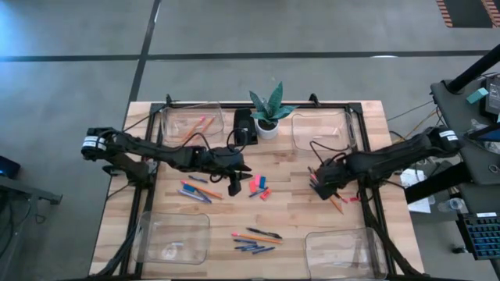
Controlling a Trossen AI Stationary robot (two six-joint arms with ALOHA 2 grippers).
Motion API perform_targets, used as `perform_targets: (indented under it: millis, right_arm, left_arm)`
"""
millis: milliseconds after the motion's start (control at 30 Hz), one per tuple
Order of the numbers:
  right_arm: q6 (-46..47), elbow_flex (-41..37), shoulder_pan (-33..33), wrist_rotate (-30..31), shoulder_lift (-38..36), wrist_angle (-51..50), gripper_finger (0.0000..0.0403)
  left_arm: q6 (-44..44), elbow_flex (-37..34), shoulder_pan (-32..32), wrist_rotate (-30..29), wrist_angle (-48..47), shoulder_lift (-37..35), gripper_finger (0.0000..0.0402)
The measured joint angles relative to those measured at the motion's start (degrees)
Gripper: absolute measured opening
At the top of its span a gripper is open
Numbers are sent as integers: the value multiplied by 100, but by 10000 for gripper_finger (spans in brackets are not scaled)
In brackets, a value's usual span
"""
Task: Sort crayons/erasers/pens/pencils in bins
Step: Put the black pen into the top right transparent bin
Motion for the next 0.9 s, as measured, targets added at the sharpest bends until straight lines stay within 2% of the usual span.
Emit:
perform_targets:
  millis: [133,300,900]
  right_arm:
    - [-180,0,-2,-2,231,1,158]
    - [-346,0,-2,-15,337,37,168]
    - [-599,-32,-2,4,347,398,136]
  left_arm:
    - [-1,0,0,-4,0,0,92]
    - [-1,0,0,-9,0,0,92]
    - [-1,-43,0,-94,-2,0,92]
